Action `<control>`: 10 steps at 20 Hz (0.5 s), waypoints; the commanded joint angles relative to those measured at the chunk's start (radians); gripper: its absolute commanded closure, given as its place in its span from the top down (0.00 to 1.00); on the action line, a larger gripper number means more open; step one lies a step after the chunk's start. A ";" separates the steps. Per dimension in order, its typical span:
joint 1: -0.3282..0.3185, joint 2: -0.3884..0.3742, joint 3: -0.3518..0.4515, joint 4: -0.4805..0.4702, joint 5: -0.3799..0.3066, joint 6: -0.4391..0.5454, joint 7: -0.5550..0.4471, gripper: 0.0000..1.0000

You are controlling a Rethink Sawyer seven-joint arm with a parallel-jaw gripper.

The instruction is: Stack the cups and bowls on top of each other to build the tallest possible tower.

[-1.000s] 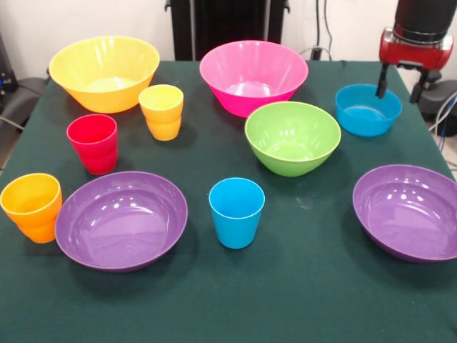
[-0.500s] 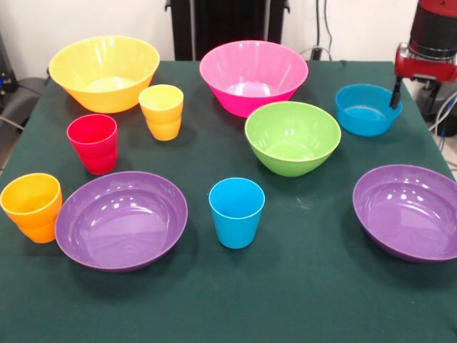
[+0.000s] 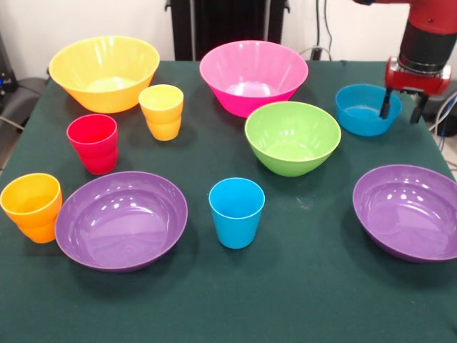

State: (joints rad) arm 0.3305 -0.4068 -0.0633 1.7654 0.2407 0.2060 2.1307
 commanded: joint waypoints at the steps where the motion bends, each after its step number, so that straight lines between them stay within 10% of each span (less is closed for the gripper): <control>1: -0.030 0.023 0.043 0.027 0.019 -0.058 0.175 1.00; 10: -0.071 0.030 0.080 0.041 0.020 -0.061 0.171 1.00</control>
State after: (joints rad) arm 0.2953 -0.4047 -0.0635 1.7659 0.2410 0.2033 2.1307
